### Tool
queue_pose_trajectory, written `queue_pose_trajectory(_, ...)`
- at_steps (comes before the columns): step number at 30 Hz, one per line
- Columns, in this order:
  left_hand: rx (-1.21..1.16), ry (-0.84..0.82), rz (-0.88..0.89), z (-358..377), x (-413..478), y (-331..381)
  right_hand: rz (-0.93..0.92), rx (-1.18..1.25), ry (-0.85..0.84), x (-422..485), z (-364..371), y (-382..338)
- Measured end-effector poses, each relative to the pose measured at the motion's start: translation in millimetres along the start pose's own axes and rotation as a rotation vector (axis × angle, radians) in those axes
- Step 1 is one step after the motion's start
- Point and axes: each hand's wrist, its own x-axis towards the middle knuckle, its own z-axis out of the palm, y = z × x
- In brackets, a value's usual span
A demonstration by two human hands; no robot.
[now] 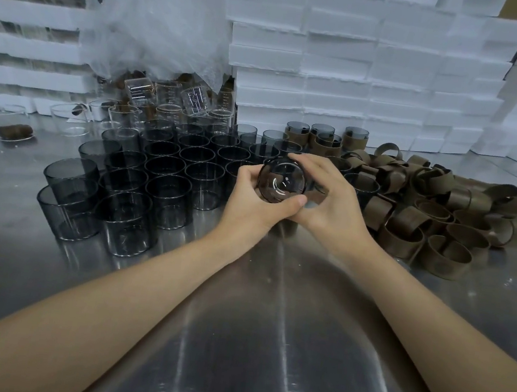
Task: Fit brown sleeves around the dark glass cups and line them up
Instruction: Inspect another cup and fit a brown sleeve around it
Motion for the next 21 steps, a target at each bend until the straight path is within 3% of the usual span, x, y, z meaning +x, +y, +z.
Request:
queue_pose_trajectory(12, -0.038, -0.020, 0.027, -2.8, -2.6, 8.7, 0.140, 0.309, 0.058, 2.9, -4.1, 2.4)
queue_pose_trajectory(21, -0.200, 0.002, -0.066, -2.9, -3.3, 14.7, 0.160, 0.349, 0.047, 4.0, -5.4, 6.6)
